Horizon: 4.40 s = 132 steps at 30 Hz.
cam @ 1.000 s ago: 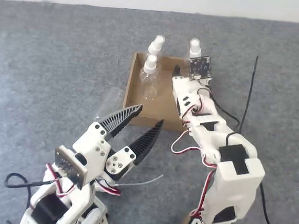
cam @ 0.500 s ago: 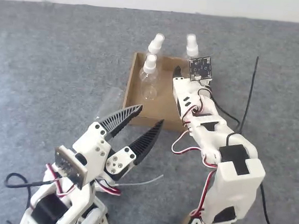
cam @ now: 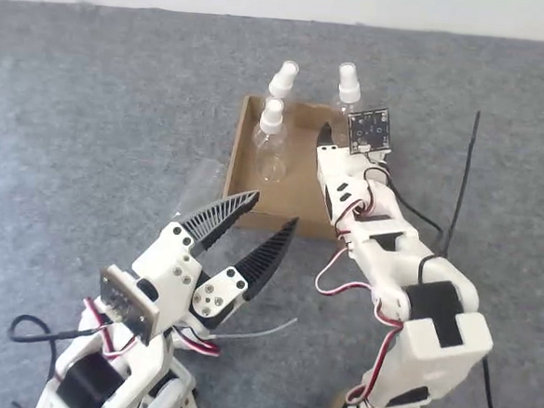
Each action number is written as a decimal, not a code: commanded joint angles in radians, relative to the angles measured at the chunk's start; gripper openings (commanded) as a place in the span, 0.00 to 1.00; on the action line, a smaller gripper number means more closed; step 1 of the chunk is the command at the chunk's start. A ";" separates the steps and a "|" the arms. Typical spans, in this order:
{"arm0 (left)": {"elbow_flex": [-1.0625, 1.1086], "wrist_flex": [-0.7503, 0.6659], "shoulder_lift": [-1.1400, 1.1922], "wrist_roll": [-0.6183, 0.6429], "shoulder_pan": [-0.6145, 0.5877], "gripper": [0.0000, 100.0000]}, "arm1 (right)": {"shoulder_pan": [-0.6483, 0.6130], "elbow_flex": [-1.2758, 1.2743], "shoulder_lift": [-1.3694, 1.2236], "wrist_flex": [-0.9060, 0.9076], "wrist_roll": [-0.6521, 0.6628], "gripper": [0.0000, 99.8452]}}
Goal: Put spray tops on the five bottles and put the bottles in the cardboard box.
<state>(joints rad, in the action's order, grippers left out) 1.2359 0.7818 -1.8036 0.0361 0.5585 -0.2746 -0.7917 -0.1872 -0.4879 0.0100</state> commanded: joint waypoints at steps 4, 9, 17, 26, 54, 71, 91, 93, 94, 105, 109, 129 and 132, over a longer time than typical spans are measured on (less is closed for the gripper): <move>-0.018 0.002 -0.017 -0.011 -0.003 0.16 | 0.007 -0.014 0.116 0.019 -0.009 0.25; -0.021 0.002 -0.017 -0.008 -0.029 0.16 | 0.007 -0.018 0.194 0.166 -0.014 0.25; -0.024 -0.034 -0.018 -0.003 -0.115 0.16 | 0.021 -0.018 0.272 0.321 -0.014 0.25; -0.068 -0.011 -0.018 0.000 -0.282 0.16 | 0.101 -0.026 0.377 0.507 -0.018 0.25; 0.091 0.189 -0.018 0.110 -0.991 0.16 | 0.131 -0.176 0.568 0.533 -0.017 0.25; 0.110 0.190 -0.018 0.110 -1.085 0.16 | 0.101 -0.181 0.725 0.739 -0.018 0.25; 0.139 0.181 -0.018 0.203 -1.254 0.16 | 0.088 -0.181 1.027 1.038 0.069 0.10; 0.147 0.157 -0.018 0.207 -1.264 0.16 | 0.088 -0.181 1.052 1.072 0.101 0.10; 0.156 0.144 -0.018 0.210 -1.264 0.16 | 0.088 -0.181 1.064 1.086 0.115 0.10; 0.168 0.121 -0.018 0.209 -1.264 0.16 | 0.085 -0.175 1.135 1.196 0.172 0.10; 0.168 0.121 -0.018 0.209 -1.264 0.16 | 0.068 -0.175 1.221 1.254 0.175 0.10; 0.211 0.046 -0.018 0.210 -1.343 0.16 | -0.504 -0.175 1.406 1.495 0.239 0.12; 0.213 0.046 -0.018 0.210 -1.343 0.16 | -0.556 -0.140 1.369 1.491 0.235 0.18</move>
<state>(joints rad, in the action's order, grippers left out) 1.4584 0.8585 -1.8036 0.2355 -0.7810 -0.7610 -0.9789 1.1937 1.0111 0.2401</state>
